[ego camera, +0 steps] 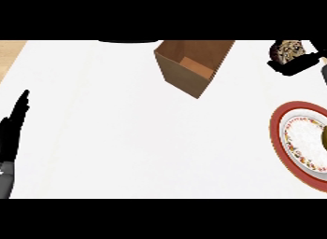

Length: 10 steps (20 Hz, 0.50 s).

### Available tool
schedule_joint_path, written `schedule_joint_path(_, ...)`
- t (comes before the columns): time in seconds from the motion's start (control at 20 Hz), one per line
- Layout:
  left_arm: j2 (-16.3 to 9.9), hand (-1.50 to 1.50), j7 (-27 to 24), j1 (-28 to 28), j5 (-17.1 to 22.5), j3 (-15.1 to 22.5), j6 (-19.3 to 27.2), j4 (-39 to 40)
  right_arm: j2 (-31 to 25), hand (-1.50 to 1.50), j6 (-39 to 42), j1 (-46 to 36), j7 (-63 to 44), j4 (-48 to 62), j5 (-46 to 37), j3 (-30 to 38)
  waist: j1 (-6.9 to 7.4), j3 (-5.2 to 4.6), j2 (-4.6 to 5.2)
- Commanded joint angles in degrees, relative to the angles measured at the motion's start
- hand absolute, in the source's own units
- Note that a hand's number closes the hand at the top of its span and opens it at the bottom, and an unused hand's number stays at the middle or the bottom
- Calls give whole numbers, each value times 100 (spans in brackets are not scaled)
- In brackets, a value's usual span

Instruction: Pick the cupcake from the plate and place it in the cardboard box

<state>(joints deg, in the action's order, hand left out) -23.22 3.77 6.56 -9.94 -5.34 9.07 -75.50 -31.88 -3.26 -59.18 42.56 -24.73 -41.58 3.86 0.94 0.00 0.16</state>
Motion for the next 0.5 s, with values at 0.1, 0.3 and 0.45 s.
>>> schedule_joint_path(0.1,179,0,127,-111,-124,102,81,-231,413,150,825,-765,-639,-42,345,215,13,0,-6)
schedule_joint_path(0.3,62,0,116,218,-166,-42,35,72,946,150,772,-1042,-1166,26,410,264,-4,-1,6)
schedule_joint_path(0.45,144,0,-110,68,-143,-64,30,184,1192,150,966,-1475,-1764,95,509,350,0,-4,8)
